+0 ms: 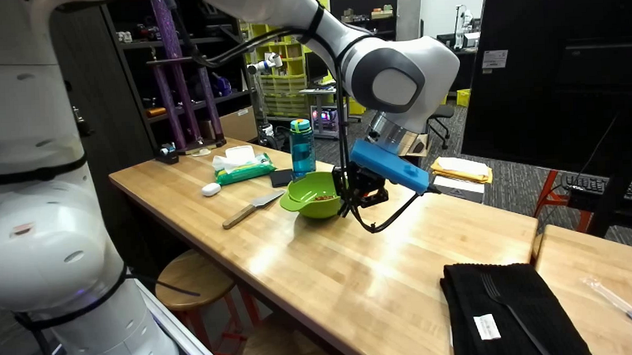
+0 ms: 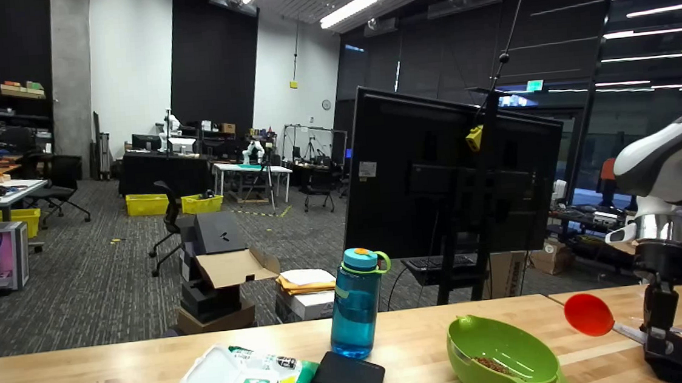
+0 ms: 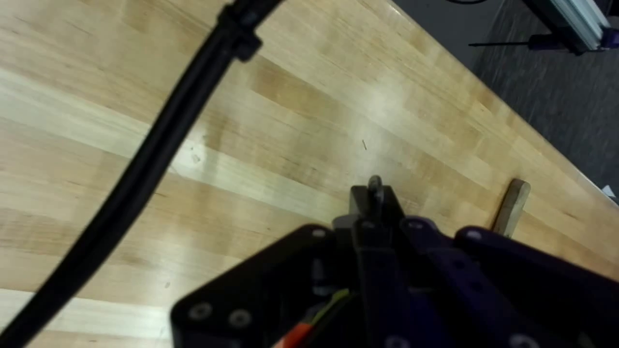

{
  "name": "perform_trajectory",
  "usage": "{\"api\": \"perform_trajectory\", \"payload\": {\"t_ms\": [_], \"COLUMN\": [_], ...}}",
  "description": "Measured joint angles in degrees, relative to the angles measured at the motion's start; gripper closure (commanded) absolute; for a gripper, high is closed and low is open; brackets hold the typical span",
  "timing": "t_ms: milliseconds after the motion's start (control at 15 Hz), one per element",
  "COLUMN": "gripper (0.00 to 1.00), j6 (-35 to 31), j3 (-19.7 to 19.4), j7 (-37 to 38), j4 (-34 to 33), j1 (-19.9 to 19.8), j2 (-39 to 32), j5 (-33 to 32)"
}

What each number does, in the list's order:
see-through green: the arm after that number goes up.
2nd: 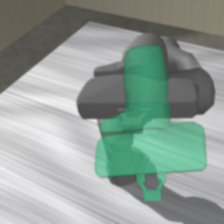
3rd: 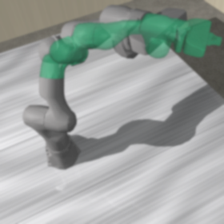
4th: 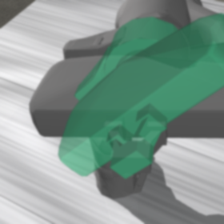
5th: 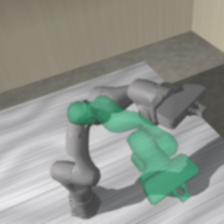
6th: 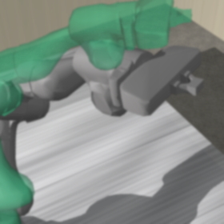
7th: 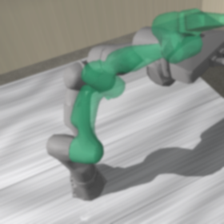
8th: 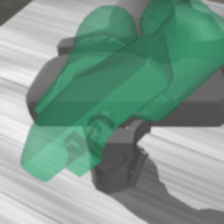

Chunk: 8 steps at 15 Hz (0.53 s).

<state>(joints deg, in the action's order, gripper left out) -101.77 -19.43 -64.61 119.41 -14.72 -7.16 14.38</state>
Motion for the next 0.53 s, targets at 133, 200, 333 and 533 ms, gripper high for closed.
{"api": "perform_trajectory", "payload": {"t_ms": [133, 200, 333, 533], "gripper": [0.99, 0.99, 0.99, 0.99], "j6": [1.0, 1.4, 2.4, 4.4], "j3": [0.8, 1.2, 2.0, 3.2], "j7": [-1.2, -1.6, -2.6, -3.8], "j4": [-1.8, -2.7, -4.7, -7.7], "j1": [-1.2, -1.9, -3.5, -6.0], "j2": [-2.8, -4.2, -7.1, -11.2], "j5": [2.0, 3.0, 4.6, 6.6]}}
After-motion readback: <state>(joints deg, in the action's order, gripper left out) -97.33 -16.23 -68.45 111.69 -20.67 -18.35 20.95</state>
